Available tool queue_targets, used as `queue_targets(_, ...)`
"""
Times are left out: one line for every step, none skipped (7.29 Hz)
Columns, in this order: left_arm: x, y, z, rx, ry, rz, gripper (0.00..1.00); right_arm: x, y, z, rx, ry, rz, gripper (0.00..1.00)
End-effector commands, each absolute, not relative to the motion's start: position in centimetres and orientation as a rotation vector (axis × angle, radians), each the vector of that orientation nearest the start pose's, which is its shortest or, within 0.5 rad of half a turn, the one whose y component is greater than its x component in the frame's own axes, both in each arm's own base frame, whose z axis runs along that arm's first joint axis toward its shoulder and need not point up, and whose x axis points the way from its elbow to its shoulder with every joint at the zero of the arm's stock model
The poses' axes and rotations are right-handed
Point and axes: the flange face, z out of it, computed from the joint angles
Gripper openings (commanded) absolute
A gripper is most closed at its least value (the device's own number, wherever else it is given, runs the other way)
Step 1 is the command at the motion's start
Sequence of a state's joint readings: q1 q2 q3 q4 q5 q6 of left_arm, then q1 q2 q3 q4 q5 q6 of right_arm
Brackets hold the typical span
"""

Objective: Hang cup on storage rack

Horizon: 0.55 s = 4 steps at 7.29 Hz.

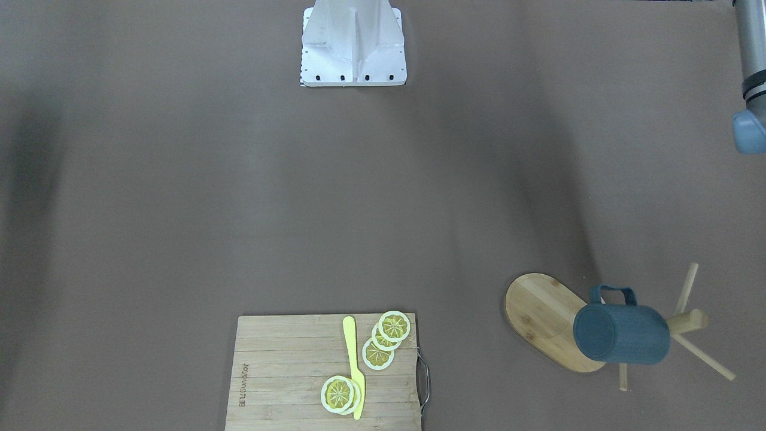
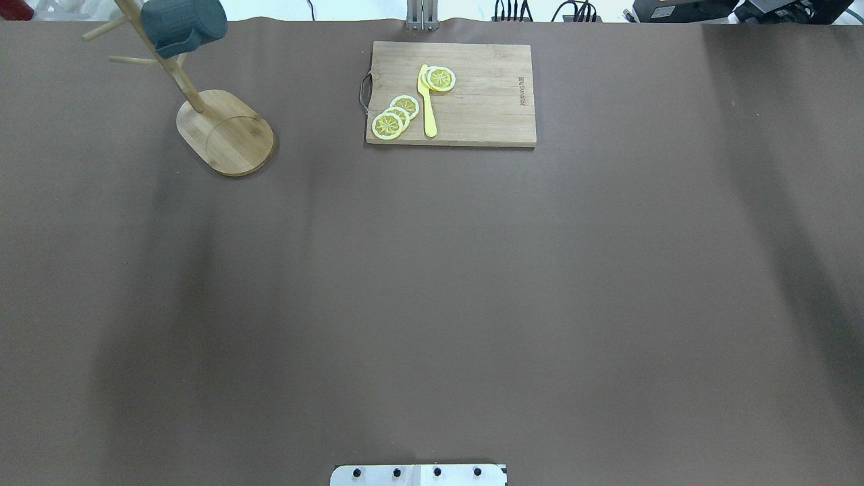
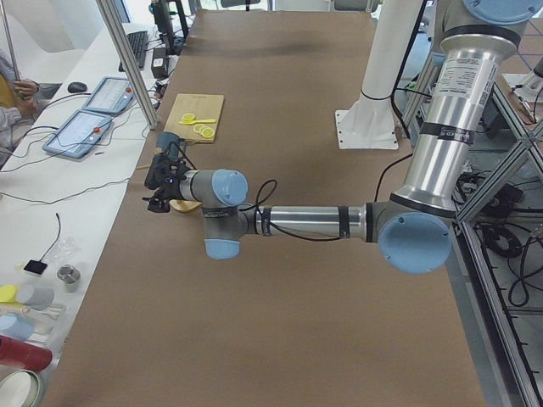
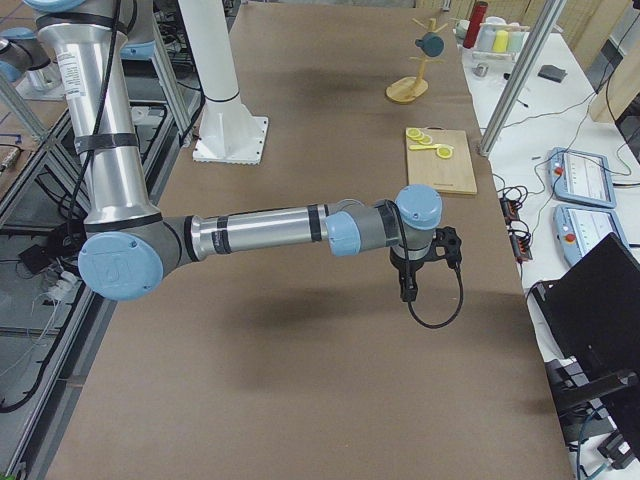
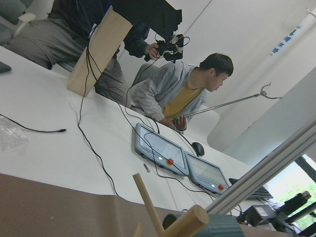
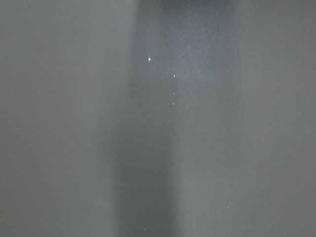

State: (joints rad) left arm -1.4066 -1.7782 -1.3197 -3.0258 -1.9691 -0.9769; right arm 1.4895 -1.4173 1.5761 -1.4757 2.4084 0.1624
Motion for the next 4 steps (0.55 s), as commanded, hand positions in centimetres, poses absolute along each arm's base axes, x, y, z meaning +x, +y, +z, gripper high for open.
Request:
queue_targets(-1.8, -58.7, 51.6, 0.885, 0.859, -0.377, 0.98, 1.3, -56.7, 56.3, 0.131, -0.855, -0.028, 1.00)
queue_targets(-2.2, -58.9, 51.7, 0.863, 0.787, -0.315, 0.98, 1.3, -56.7, 56.2, 0.131, -0.857, -0.027, 1.00)
queue_targets(-2.0, -59.0, 52.4, 0.809, 0.765, -0.286, 0.97, 1.3, -56.7, 56.3, 0.128, -0.855, -0.024, 1.00)
queue_targets(-1.5, -59.0, 53.3, 0.724, 0.785, -0.256, 0.98, 1.3, -56.7, 56.3, 0.129, -0.858, -0.027, 1.00)
